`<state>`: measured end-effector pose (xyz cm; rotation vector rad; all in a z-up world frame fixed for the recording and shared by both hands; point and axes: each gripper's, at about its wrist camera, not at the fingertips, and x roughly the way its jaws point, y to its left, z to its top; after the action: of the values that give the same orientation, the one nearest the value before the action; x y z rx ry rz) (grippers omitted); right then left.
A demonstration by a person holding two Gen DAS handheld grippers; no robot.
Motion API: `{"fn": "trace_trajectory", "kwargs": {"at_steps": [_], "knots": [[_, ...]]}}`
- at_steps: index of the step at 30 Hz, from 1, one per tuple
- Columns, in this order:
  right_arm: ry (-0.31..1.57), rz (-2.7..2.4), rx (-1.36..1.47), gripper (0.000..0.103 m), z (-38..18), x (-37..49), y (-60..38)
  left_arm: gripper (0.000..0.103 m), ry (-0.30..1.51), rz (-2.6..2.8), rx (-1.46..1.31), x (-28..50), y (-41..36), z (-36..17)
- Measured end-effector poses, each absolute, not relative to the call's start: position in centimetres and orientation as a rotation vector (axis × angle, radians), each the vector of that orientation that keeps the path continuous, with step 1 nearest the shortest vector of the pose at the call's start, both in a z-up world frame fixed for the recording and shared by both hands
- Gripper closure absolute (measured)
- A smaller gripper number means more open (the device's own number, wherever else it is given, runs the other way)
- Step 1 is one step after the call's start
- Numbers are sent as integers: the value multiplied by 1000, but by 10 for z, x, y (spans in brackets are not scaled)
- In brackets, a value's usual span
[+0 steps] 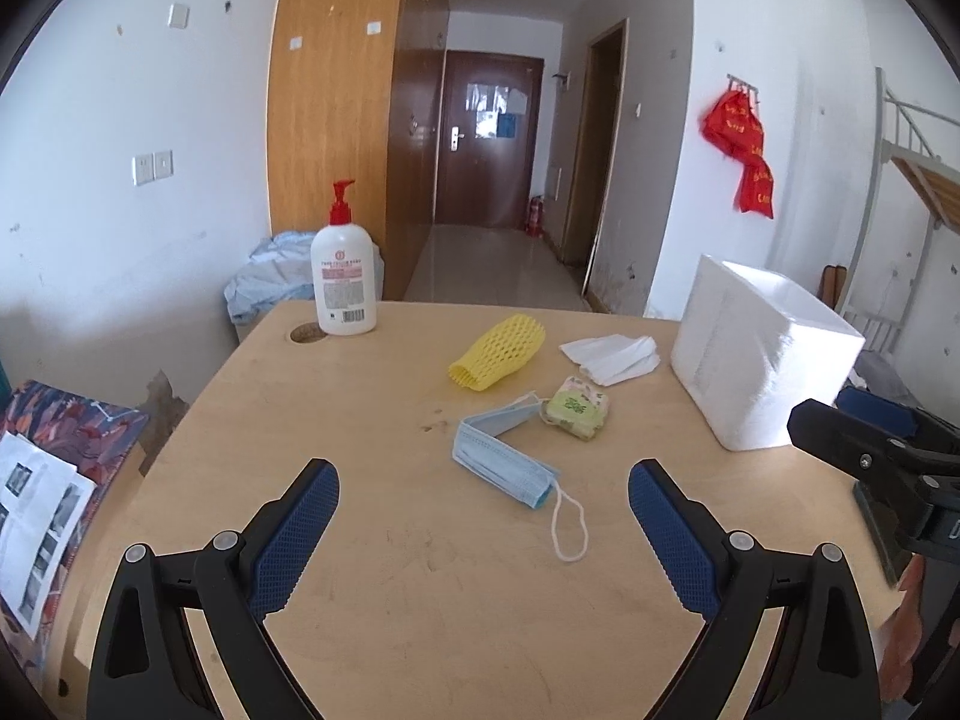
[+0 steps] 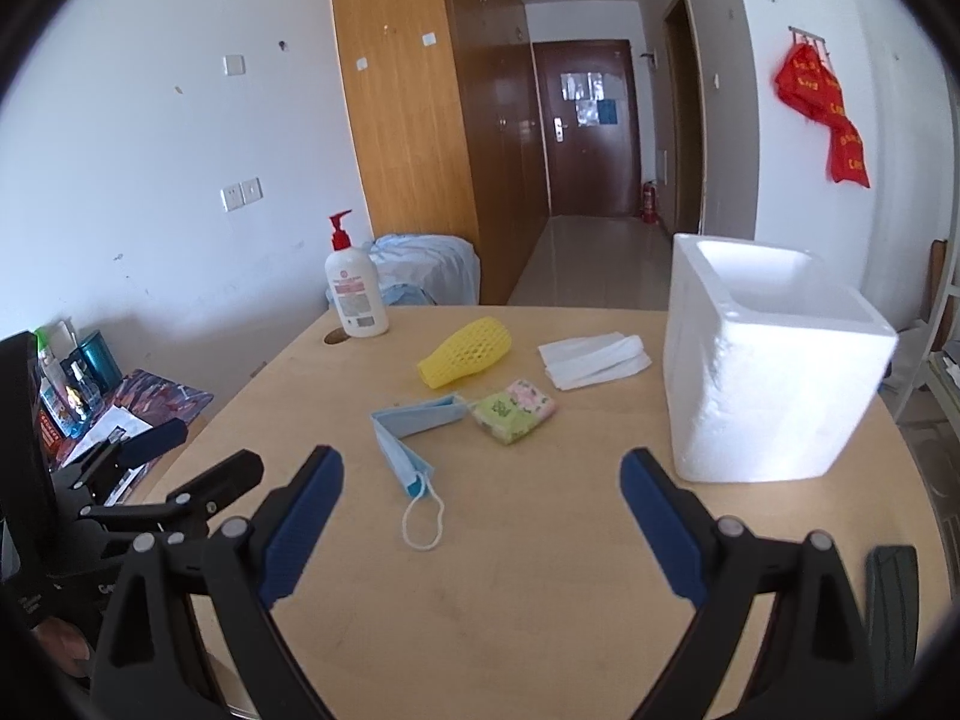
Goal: Organize soft objects
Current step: 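Move the left tool toward the blue face mask and lower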
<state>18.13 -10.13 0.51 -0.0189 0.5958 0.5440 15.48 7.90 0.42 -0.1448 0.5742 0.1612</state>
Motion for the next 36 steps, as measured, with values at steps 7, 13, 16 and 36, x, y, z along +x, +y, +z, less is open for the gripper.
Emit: {"fn": "trace_trajectory", "kwargs": {"at_steps": [7,13,16,36], "knots": [[643,537,-43,7,-4,218,-89,6,631,162,-151,192,92,-9],[703,546,-67,7,-19,251,-73,6,687,157,-159,231,102,-26],[728,534,-89,7,-26,267,-65,6,720,149,-167,249,107,-36],[899,532,-181,8,-82,353,-28,19,900,133,-167,319,122,-87]]}}
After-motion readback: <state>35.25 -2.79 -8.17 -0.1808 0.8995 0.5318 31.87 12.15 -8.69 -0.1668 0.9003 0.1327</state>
